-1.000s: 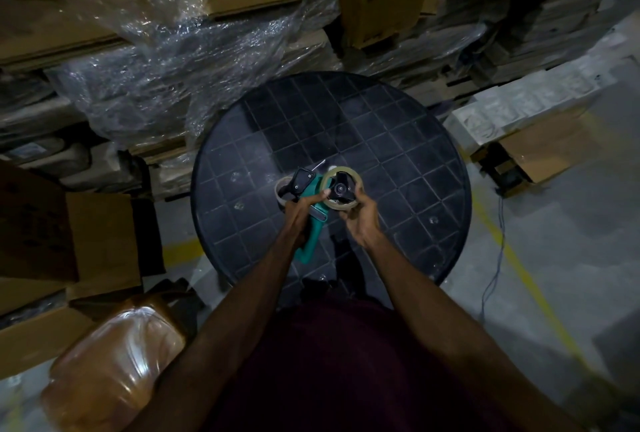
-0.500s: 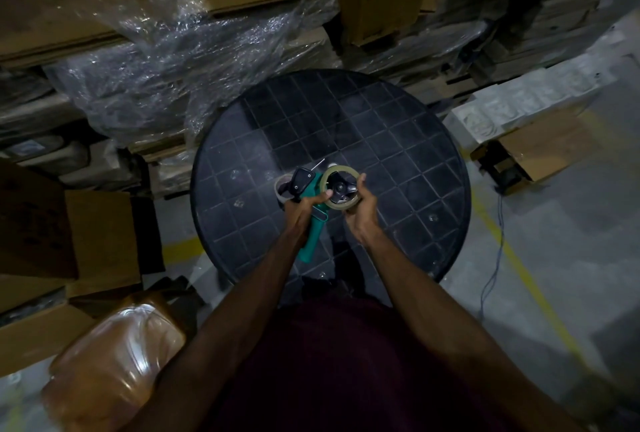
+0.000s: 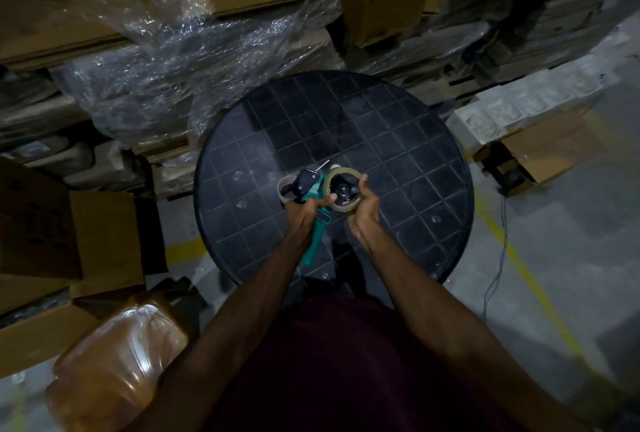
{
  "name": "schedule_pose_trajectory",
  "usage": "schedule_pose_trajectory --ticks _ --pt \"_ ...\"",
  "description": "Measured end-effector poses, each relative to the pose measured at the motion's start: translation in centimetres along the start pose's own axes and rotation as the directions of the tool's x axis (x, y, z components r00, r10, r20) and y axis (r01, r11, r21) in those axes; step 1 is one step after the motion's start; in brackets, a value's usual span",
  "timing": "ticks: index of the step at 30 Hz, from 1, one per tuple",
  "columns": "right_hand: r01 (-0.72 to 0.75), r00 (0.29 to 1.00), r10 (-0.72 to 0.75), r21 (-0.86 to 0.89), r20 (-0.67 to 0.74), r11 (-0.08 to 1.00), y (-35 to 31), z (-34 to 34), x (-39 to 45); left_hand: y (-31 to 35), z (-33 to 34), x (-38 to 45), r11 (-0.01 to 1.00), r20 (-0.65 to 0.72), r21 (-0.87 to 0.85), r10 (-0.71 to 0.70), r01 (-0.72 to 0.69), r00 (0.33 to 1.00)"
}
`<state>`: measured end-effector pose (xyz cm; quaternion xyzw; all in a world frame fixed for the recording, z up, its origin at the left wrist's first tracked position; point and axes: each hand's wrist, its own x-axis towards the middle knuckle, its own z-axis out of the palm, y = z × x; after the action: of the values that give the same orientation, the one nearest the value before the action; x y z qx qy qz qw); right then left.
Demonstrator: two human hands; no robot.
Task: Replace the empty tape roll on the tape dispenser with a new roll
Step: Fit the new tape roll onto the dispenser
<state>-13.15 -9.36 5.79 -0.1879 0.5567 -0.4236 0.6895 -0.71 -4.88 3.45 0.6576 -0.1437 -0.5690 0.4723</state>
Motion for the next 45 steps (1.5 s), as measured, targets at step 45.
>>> schedule_pose_trajectory --ticks 45 --pt "-0.105 0.965 0.124 0.090 -0.233 0.990 1.7 -3.0 1.4 4.8 0.4 -3.3 0.108 0.389 0.830 0.593 -0.548 0.706"
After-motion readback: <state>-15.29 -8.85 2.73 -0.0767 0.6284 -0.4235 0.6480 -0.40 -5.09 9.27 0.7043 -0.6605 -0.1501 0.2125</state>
